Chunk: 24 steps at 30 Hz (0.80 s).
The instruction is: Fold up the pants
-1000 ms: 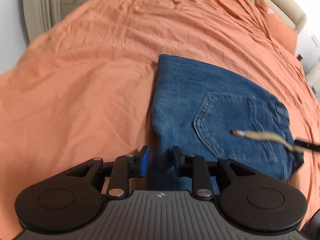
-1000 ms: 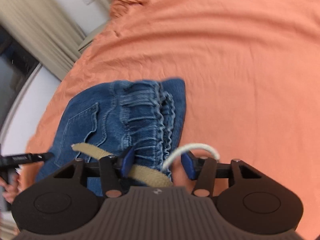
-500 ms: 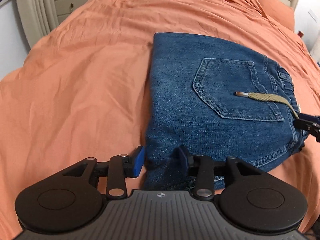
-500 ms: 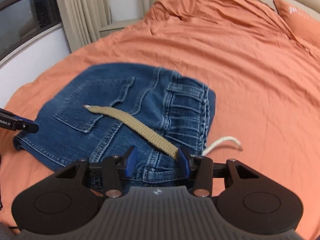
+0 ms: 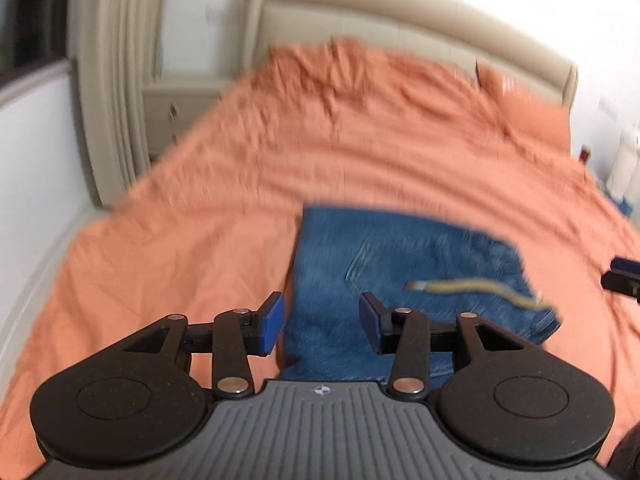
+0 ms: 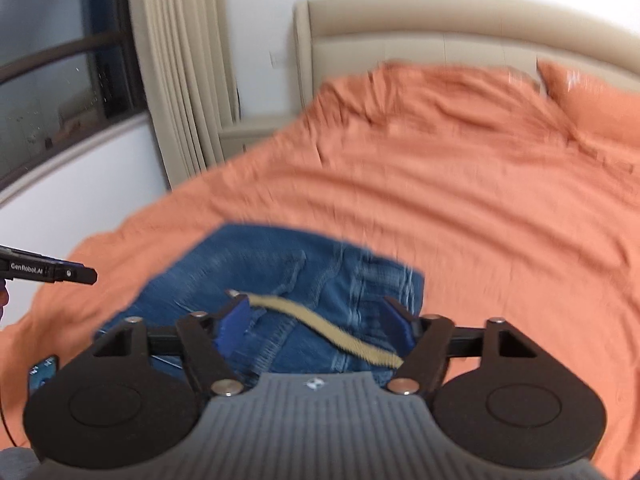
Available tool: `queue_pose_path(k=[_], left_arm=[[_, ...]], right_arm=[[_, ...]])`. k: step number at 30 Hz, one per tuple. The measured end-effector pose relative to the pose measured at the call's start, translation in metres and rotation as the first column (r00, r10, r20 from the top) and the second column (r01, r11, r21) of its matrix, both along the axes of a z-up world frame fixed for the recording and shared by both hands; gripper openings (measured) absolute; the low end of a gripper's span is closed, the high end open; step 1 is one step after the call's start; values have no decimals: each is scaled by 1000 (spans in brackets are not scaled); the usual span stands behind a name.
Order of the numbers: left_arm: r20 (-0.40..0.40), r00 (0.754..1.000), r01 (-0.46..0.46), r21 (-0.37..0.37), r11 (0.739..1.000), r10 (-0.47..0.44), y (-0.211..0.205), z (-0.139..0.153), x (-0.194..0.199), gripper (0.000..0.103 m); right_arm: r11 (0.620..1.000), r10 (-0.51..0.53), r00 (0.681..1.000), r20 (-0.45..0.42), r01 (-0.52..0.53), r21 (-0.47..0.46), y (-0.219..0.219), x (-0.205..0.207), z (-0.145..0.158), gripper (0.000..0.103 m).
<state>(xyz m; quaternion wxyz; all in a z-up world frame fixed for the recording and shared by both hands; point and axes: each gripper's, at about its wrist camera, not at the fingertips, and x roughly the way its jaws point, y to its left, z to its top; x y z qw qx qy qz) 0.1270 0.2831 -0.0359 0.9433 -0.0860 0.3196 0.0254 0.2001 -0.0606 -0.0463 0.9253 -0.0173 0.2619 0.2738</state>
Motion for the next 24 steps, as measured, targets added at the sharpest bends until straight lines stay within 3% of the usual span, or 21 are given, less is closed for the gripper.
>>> queue_pose_path(k=[2, 3, 7, 11, 16, 24], left_arm=[[69, 997, -31, 28, 999, 29, -12, 17, -23, 67], [93, 995, -52, 53, 997, 47, -20, 25, -33, 74], [135, 987, -104, 153, 983, 83, -54, 47, -69, 89], [141, 986, -115, 214, 970, 85, -83, 55, -95, 96], [109, 989, -131, 286, 949, 104, -112, 45, -111, 96], [-18, 995, -94, 237, 967, 101, -141, 12, -91, 96]], right_arm=[[1000, -5, 998, 60, 5, -9, -3, -22, 15, 75], [1000, -5, 996, 87, 6, -15, -4, -34, 22, 81], [999, -14, 986, 165, 20, -33, -7, -78, 40, 81], [996, -69, 980, 186, 78, -40, -11, -114, 45, 82], [994, -101, 986, 130, 106, -34, -18, -142, 42, 82], [979, -181, 984, 4, 180, -97, -11, -147, 7, 82]])
